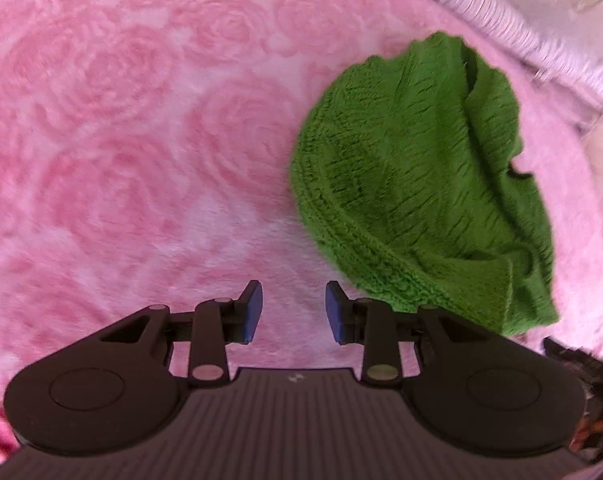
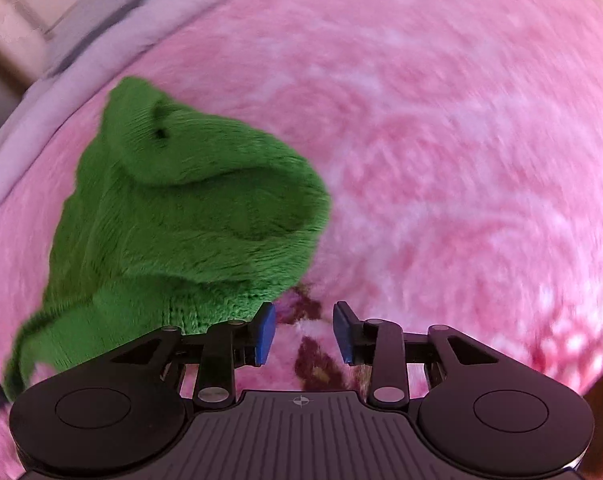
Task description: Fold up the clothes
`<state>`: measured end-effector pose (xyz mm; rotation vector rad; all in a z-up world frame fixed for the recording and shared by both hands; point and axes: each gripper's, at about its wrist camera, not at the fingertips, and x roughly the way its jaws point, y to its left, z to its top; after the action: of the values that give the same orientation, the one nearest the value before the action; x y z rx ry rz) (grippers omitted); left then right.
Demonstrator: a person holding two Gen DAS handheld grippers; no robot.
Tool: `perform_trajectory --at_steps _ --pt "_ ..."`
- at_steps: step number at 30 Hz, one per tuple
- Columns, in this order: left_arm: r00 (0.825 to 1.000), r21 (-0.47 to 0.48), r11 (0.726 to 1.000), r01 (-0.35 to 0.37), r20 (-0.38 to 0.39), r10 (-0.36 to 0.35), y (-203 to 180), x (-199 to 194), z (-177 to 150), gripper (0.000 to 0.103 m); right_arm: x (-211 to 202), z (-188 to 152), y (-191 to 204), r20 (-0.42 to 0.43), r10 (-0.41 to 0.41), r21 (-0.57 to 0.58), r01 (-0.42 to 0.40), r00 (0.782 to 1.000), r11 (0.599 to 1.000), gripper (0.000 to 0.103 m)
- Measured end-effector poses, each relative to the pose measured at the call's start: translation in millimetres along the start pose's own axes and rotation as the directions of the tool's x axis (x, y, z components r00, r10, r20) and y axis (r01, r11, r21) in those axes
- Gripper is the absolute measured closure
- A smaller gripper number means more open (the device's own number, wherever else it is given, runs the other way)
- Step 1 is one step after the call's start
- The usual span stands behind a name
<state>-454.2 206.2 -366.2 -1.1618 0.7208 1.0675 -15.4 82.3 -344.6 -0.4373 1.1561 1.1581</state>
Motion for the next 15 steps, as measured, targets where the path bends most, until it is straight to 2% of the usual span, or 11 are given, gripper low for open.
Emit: perform_trajectory --at_steps 3,5,10,15 --pt "0.998 0.03 0.999 0.034 0.052 -0.035 8 6 -7 0.074 6 -14 12 0.066 -0.013 -0.16 0.024 0.998 0.987 0.067" --pt "0.996 0.057 0.998 0.04 0.077 -0.045 12 12 -12 0.074 15 -27 13 0.099 -0.021 -0.228 0.043 0.995 0.973 0.067" --pt "0.983 0.112 0.991 0.078 0.154 -0.095 25 16 -37 0.074 26 -58 5 0.212 0.019 -0.264 0.039 0.977 0.964 0.067" --pt "0.964 0.215 0.974 0.074 0.233 -0.125 23 -6 -72 0.074 11 -93 -2 0.303 0.069 -0.309 0.03 0.95 0.951 0.067"
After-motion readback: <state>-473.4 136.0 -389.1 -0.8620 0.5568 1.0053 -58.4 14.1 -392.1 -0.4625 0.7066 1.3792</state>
